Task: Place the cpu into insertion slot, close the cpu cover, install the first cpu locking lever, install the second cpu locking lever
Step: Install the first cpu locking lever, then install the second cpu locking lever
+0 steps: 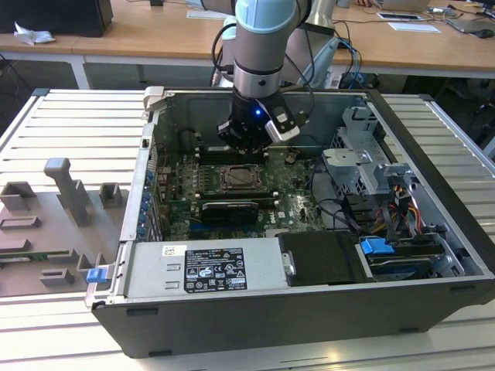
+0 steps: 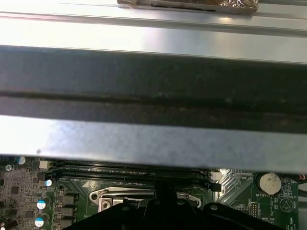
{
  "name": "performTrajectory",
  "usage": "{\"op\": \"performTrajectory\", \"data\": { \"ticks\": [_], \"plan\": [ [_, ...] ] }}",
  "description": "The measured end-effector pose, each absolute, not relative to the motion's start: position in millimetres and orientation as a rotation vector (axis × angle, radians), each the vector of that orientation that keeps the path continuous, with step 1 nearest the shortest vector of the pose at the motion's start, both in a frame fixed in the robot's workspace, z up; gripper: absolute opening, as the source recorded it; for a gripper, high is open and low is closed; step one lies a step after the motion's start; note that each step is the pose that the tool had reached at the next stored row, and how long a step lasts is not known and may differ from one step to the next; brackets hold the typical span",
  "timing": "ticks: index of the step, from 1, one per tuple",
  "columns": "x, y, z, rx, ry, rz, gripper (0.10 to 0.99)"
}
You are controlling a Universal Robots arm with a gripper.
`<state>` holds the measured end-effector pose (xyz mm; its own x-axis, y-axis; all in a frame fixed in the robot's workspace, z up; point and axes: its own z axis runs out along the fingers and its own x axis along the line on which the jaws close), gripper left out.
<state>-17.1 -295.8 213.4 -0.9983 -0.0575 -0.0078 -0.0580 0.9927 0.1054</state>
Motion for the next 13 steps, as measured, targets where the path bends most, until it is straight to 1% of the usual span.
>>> {"op": "performTrajectory", "data": {
  "ticks": [13],
  "plan": [
    [-17.1, -303.8, 213.4, -0.091, 3.131, 0.166, 0.106]
  ]
}}
